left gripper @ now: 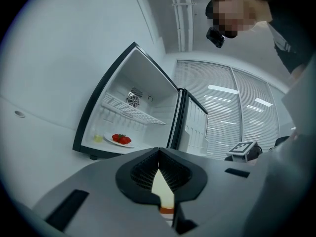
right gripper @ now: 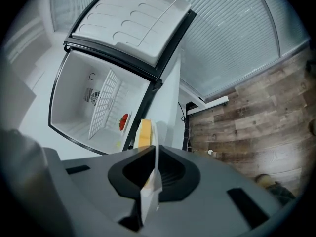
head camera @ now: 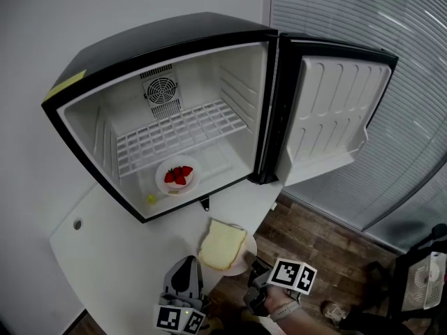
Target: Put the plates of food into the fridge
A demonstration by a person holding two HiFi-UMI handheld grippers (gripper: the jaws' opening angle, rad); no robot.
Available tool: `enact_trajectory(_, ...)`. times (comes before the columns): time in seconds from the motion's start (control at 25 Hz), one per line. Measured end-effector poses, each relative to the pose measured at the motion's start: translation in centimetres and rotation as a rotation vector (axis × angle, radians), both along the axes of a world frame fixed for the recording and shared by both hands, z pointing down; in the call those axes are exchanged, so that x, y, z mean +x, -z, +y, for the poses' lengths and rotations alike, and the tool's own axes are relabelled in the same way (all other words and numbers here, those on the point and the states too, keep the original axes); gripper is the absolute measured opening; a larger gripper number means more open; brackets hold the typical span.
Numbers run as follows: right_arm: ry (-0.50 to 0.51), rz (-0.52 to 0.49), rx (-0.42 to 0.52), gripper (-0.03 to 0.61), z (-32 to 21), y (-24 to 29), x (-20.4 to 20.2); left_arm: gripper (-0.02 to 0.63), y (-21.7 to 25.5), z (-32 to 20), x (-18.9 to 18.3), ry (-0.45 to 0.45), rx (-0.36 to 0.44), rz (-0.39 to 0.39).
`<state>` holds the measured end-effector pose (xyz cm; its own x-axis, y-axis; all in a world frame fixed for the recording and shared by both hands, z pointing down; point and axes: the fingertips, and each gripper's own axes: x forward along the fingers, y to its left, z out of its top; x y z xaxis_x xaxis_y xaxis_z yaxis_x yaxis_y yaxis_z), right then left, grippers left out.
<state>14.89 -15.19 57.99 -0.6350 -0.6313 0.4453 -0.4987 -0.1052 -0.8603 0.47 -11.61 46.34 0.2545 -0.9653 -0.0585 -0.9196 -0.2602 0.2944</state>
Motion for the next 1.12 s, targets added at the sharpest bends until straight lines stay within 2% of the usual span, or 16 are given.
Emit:
enact_trajectory(0.32,-0.060,-0.050,-0.040,0.017,0.9,0.8,-0.4,0.008,1.1,0.1,-1.5,-0.008,0.013,-0.002)
enact_trajectory(0.68,-0.090,-0.119,-0.047,0.017,1.0,3.8,-3.4,0.008,2.5,0.3,-6.0,0.028,0.007,-0.034)
enact_trajectory(1.12,-0.105,-0.146,0.048,0.017,-1.2,10.5,-8.2,0.008,3.6,-0.2,-10.9,0.022,0.020,-0.044)
